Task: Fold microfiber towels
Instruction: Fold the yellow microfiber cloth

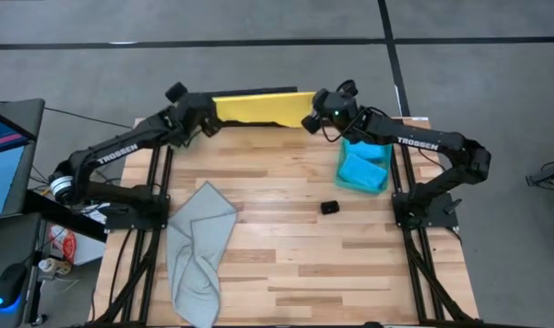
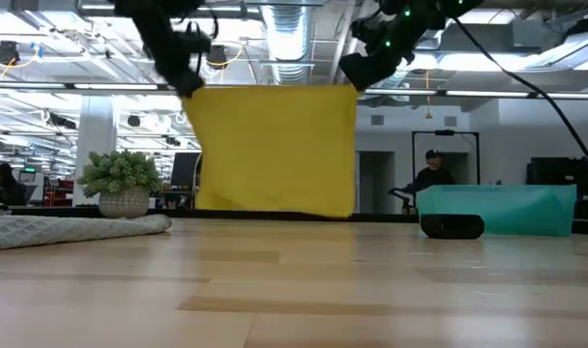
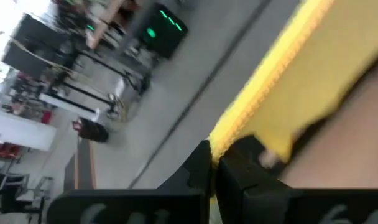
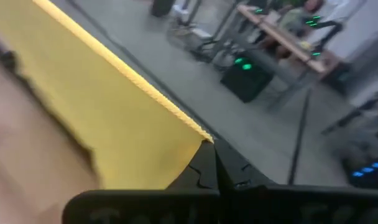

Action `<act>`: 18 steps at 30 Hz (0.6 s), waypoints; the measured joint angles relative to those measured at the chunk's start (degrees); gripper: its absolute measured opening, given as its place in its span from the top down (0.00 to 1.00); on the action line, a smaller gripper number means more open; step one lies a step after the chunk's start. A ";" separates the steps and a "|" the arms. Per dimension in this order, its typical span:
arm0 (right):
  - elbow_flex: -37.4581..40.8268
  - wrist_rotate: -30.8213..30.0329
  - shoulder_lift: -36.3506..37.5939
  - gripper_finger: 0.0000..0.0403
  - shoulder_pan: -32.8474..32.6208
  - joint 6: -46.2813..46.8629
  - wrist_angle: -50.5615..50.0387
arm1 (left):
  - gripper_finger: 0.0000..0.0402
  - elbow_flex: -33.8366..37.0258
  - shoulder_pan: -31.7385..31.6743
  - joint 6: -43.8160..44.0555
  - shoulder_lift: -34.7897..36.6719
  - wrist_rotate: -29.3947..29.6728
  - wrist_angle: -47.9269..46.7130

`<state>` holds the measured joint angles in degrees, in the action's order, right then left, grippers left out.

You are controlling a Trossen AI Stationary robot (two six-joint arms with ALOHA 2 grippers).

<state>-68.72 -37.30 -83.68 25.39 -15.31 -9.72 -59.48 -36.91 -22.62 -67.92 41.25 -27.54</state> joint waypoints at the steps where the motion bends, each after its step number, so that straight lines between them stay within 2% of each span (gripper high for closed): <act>1: 0.37 0.79 -0.02 1.00 -0.51 0.62 -0.70 | 1.00 1.49 0.09 0.64 0.00 -0.14 -1.06; 7: 5.92 1.14 0.04 1.00 -7.85 5.53 -3.17 | 1.00 7.19 4.84 11.08 0.63 0.07 -11.14; 13: 11.27 0.49 0.24 1.00 -16.21 11.70 -3.70 | 1.00 10.58 15.58 27.28 3.66 -0.09 -23.46; 18: 14.13 0.63 0.22 1.00 -22.81 18.51 -6.28 | 1.00 14.97 25.48 40.83 5.16 -8.93 -30.30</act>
<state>-54.59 -36.67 -83.46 2.58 3.20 -16.00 -44.51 -11.42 18.22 -62.76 32.32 -57.83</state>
